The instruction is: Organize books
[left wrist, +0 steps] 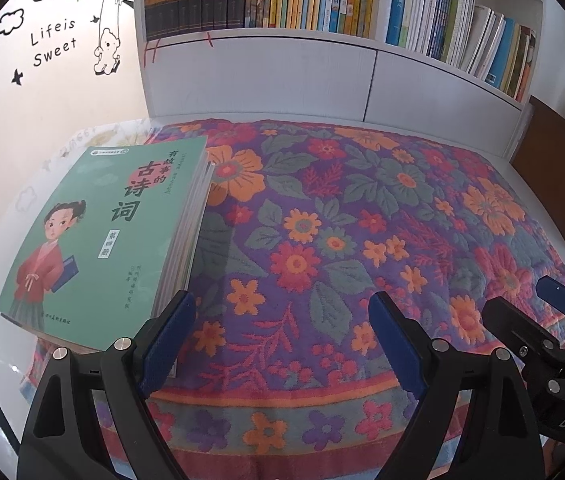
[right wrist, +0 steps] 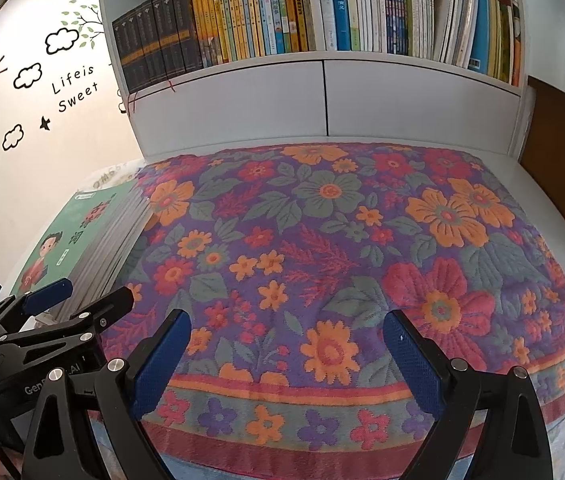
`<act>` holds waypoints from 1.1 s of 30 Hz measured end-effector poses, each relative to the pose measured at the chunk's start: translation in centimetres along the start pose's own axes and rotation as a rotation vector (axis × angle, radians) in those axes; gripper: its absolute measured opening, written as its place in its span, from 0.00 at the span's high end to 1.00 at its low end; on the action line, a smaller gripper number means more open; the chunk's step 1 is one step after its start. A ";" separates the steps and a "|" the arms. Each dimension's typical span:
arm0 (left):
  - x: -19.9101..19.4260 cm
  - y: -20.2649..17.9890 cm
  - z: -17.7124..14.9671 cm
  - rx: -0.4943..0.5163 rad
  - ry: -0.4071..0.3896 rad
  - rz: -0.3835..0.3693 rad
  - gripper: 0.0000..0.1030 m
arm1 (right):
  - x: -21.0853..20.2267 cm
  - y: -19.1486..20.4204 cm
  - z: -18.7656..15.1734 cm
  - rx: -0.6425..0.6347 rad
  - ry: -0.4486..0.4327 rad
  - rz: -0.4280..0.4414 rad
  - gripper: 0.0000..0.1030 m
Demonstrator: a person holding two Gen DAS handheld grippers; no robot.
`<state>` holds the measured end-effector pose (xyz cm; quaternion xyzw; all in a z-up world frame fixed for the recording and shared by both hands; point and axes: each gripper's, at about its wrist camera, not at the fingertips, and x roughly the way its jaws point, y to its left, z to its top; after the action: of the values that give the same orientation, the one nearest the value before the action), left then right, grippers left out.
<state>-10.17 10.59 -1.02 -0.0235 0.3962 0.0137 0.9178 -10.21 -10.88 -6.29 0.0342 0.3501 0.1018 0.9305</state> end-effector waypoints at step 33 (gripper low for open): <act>0.1 0.1 -0.2 -0.010 0.002 -0.005 0.15 | 1.4 0.0 -0.4 0.010 0.046 -0.012 0.07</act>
<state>-10.22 10.72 -1.21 -0.0291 0.3970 0.0134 0.9173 -9.47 -10.61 -7.53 0.0346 0.3722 0.0952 0.9226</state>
